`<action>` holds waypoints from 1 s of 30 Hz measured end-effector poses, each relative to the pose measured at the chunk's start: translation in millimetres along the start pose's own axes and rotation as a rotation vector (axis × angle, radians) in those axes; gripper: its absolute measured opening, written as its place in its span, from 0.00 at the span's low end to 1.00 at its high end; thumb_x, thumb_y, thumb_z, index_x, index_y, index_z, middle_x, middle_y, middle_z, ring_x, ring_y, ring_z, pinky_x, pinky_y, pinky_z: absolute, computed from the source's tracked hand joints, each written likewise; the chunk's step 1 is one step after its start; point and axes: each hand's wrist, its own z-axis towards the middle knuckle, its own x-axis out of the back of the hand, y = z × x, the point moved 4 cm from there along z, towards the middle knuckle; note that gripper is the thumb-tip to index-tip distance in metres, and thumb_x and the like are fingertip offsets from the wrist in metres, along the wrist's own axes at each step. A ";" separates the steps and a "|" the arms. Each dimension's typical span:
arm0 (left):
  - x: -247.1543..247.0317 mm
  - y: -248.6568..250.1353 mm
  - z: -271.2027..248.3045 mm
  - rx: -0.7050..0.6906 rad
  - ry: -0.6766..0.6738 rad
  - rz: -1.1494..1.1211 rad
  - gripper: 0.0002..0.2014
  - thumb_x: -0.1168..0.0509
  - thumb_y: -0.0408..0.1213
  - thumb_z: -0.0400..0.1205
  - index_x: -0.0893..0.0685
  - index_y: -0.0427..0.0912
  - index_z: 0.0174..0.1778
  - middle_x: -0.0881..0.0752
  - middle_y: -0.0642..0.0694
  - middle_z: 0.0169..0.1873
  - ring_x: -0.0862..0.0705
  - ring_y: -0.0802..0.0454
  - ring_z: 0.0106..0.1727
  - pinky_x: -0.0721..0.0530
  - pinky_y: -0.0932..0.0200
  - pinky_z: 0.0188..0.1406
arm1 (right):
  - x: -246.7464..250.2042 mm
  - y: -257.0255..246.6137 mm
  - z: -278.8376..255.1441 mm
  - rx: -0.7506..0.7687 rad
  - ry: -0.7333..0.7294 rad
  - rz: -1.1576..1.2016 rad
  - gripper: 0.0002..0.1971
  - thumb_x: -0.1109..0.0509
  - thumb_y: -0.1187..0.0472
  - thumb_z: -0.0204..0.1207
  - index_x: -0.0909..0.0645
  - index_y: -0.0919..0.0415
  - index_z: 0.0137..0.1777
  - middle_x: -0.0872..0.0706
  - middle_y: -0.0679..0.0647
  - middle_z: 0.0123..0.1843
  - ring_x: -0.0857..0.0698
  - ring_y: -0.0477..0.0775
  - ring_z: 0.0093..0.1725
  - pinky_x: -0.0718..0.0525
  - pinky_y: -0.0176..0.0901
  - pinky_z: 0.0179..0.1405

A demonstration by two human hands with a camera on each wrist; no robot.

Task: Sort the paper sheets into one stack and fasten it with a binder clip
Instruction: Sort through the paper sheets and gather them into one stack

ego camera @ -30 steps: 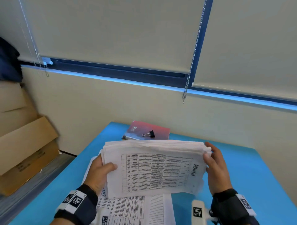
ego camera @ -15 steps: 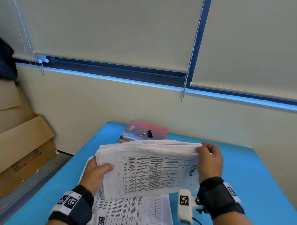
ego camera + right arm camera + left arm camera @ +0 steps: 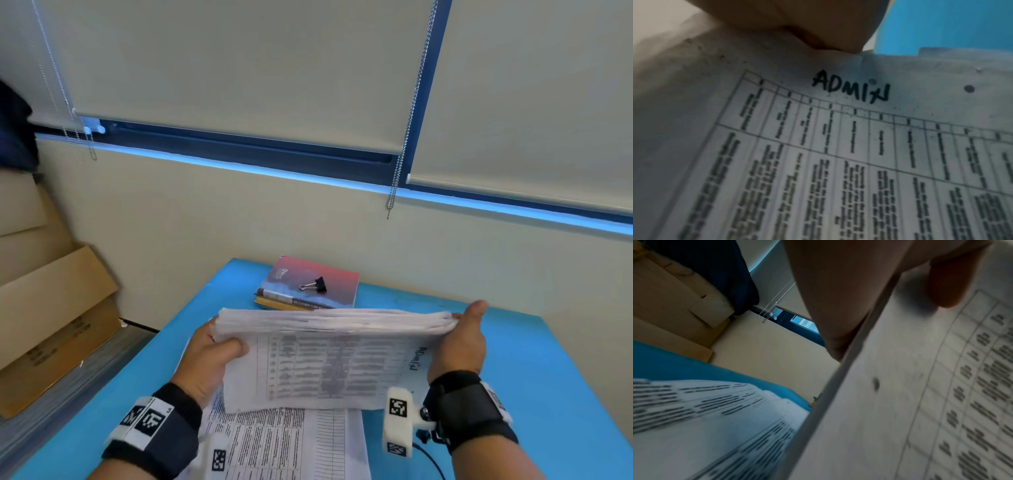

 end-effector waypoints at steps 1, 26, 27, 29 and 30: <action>1.5 -5.4 -0.6 0.042 -0.003 0.030 0.14 0.32 0.27 0.60 0.09 0.41 0.39 0.08 0.45 0.37 0.11 0.45 0.46 0.16 0.51 0.47 | 0.2 2.0 0.2 -0.014 -0.019 -0.015 0.30 0.49 0.33 0.82 0.24 0.56 0.32 0.21 0.52 0.35 0.24 0.55 0.34 0.27 0.46 0.39; -39.4 -12.4 -28.8 0.279 0.034 -0.366 0.21 0.32 0.29 0.75 0.16 0.38 0.65 0.11 0.36 0.60 0.13 0.37 0.62 0.21 0.37 0.67 | -27.1 54.4 -29.5 -0.401 -0.467 0.411 0.19 0.35 0.70 0.79 0.21 0.63 0.70 0.12 0.64 0.63 0.12 0.68 0.59 0.12 0.66 0.52; -35.0 -9.7 -27.2 0.280 0.014 -0.353 0.21 0.32 0.28 0.74 0.17 0.37 0.65 0.11 0.36 0.59 0.13 0.37 0.61 0.20 0.39 0.65 | -26.7 48.2 -25.7 -0.337 -0.476 0.378 0.19 0.35 0.71 0.79 0.21 0.63 0.70 0.12 0.64 0.63 0.12 0.67 0.59 0.12 0.65 0.53; -21.9 -3.6 -19.3 0.281 -0.023 -0.310 0.21 0.33 0.27 0.73 0.17 0.33 0.63 0.12 0.32 0.58 0.12 0.37 0.56 0.18 0.44 0.57 | -23.7 33.4 -18.4 -0.201 -0.489 0.284 0.17 0.35 0.72 0.79 0.20 0.64 0.68 0.12 0.64 0.62 0.11 0.66 0.58 0.12 0.63 0.54; -15.4 -0.2 -13.8 0.280 -0.055 -0.256 0.21 0.31 0.28 0.71 0.17 0.32 0.62 0.12 0.30 0.58 0.12 0.39 0.52 0.17 0.47 0.51 | -22.3 24.7 -16.7 -0.136 -0.508 0.233 0.16 0.35 0.72 0.79 0.19 0.64 0.66 0.11 0.64 0.61 0.11 0.66 0.57 0.12 0.63 0.54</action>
